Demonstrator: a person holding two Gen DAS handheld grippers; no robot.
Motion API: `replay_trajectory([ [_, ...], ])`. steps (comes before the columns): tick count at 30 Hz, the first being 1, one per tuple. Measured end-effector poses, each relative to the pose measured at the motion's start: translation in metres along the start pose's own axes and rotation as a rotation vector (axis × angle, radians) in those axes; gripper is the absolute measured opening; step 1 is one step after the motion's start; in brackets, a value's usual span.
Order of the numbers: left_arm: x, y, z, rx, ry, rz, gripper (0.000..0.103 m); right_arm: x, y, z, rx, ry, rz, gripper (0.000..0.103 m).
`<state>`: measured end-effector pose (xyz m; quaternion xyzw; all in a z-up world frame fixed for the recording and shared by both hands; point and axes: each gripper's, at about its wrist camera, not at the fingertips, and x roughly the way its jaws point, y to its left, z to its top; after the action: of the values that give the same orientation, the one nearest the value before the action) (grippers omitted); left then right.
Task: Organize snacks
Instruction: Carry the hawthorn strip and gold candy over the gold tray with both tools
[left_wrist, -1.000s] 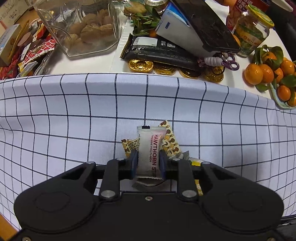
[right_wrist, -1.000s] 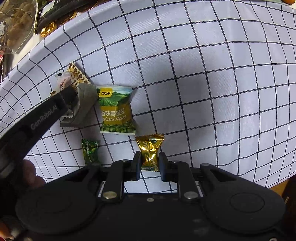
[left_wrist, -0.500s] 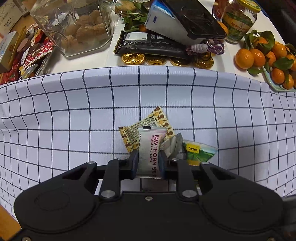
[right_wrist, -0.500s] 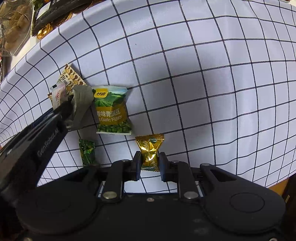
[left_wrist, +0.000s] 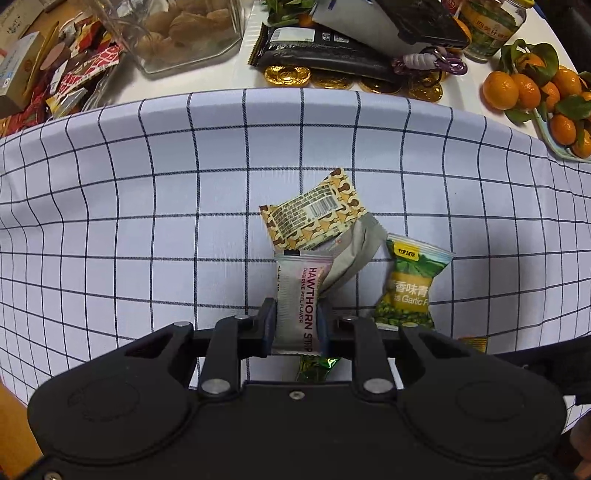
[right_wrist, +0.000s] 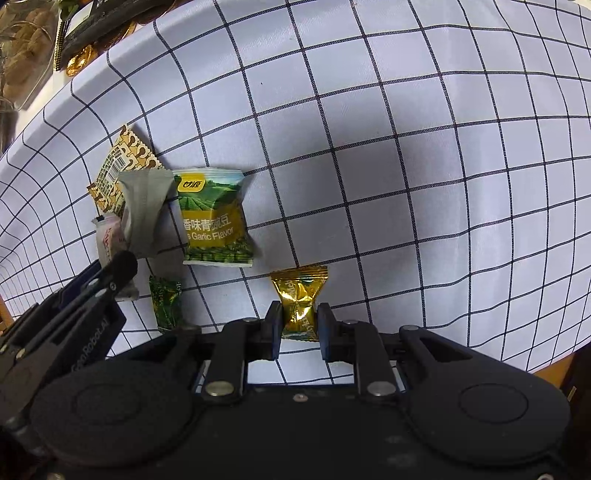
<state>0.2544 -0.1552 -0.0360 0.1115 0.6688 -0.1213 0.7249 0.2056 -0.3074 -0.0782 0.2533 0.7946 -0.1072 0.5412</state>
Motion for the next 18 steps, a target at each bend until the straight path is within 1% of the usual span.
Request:
replay_trajectory([
  [4, -0.001, 0.006, -0.006, -0.005, 0.019, -0.022, 0.030, 0.000, -0.002, -0.002, -0.001, -0.008, -0.008, 0.020],
  [8, -0.007, 0.008, -0.015, 0.006, 0.022, -0.045, 0.030, -0.002, -0.007, -0.006, -0.006, -0.021, -0.014, 0.020],
  [13, -0.016, 0.011, -0.026, 0.026, -0.001, -0.032, 0.030, -0.004, -0.014, -0.009, -0.001, -0.040, -0.030, 0.020],
  [18, -0.022, 0.021, -0.033, 0.018, -0.014, -0.020, 0.030, -0.008, -0.024, -0.008, 0.006, -0.069, -0.041, 0.020],
])
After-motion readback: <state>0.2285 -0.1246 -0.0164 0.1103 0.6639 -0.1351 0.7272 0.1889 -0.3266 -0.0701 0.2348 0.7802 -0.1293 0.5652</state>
